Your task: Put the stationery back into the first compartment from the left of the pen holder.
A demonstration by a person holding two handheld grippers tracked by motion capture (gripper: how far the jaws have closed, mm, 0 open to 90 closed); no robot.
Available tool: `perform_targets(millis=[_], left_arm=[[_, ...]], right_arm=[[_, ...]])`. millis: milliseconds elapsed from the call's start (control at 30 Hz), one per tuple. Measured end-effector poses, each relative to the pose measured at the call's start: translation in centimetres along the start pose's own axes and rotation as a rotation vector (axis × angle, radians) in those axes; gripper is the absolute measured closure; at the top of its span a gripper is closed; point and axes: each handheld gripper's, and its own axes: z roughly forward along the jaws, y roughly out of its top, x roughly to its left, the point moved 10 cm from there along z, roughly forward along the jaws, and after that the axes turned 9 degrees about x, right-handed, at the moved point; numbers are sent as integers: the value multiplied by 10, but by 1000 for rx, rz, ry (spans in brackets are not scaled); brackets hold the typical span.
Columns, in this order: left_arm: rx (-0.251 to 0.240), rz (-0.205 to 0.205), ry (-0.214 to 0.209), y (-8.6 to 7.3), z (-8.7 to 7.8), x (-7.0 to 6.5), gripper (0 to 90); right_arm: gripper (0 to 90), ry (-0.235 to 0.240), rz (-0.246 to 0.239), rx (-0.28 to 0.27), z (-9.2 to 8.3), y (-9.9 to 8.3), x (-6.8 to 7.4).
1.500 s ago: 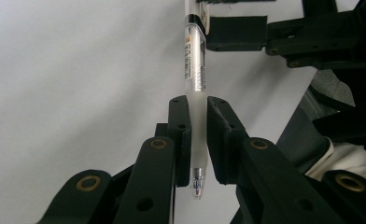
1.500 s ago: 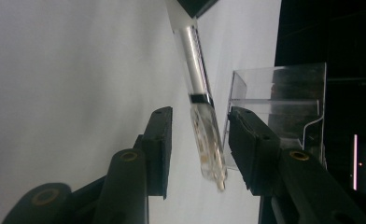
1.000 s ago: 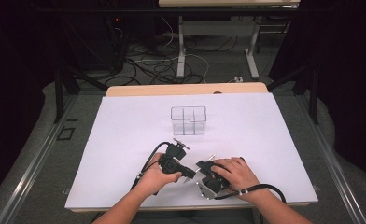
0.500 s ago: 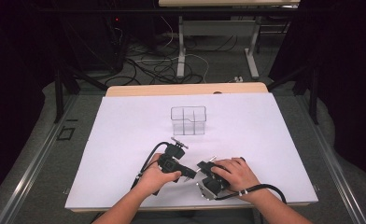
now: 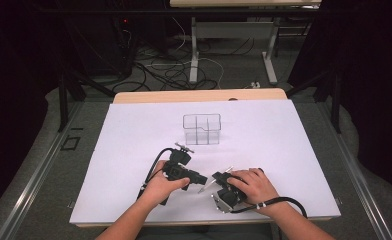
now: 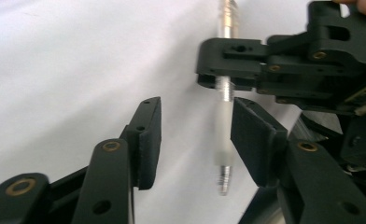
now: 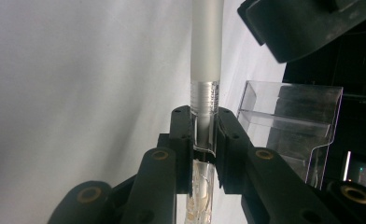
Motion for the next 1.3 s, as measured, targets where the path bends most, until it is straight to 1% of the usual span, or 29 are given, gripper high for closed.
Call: perform_targets(millis=[33,100,133,233,300,333,367,400,433,467,533,567,600,633,667,700,733,767,800,833,900,933,967,1033,1133,1167,1200,1233,1300], left_arm=[[-5,0,11,0,-1,3,514],[-27,-9,32,2,-3,7,494],[-41,-7,45,3,-5,9,484],[-77,8,91,5,-12,14,447],[-94,23,113,6,-16,18,418],[-108,30,124,6,-17,19,403],[-111,39,141,6,-18,21,389],[-115,51,154,5,-19,23,379],[-121,49,164,4,-21,25,373],[-136,40,167,4,-22,26,372],[-157,32,176,2,-27,30,368],[-165,22,180,1,-28,31,363],[-180,17,185,0,-30,32,358],[-191,19,184,-1,-32,32,354],[-198,24,185,-2,-34,33,349],[-207,49,193,-3,-36,35,335],[-222,41,206,-3,-37,37,299],[-213,58,220,-6,-39,40,289],[-228,45,227,-7,-40,40,290],[-233,74,238,-7,-41,43,286],[-245,86,254,-10,-43,48,245],[-242,89,257,-11,-43,49,233],[-241,94,272,-12,-44,52,210],[-245,89,268,-14,-45,54,164],[-261,76,276,-13,-48,58,156],[-267,56,272,-13,-48,59,154],[-267,59,295,-13,-49,63,152],[-270,41,304,-13,-49,65,146],[-275,31,315,-13,-51,70,131]], right_arm=[[789,20,-4,13,0,-1,1],[789,19,4,19,-1,-3,0],[789,8,5,17,0,-3,-2],[789,0,33,23,-1,-5,-4],[789,-13,60,20,-2,-6,-7],[789,-18,79,24,-2,-7,-9],[789,-30,110,12,-3,-8,-12],[789,-45,147,0,-3,-9,-15],[789,-70,197,-24,-3,-8,-18],[789,-81,229,-26,-3,-10,-21],[789,-78,303,-53,-2,-11,-25],[790,-62,323,-55,-2,-12,-27],[790,-79,369,-78,-2,-12,-30],[790,-67,400,-77,-2,-14,-32],[790,-69,449,-98,-1,-15,-34],[790,-57,481,-97,-1,-18,-36],[790,-59,523,-108,-1,-19,-39],[790,-56,568,-120,-1,-20,-41],[790,-51,609,-128,-1,-22,-43],[789,-49,648,-139,-1,-23,-46],[790,-31,742,-166,1,-26,-52],[790,-30,790,-174,2,-28,-55],[790,-28,836,-181,3,-30,-59],[790,-19,934,-204,6,-33,-66],[789,-4,1065,-259,10,-35,-77],[790,1,1105,-280,11,-36,-81],[789,3,1140,-302,13,-36,-85],[790,9,1174,-320,14,-36,-89],[790,23,1235,-346,17,-36,-96]])
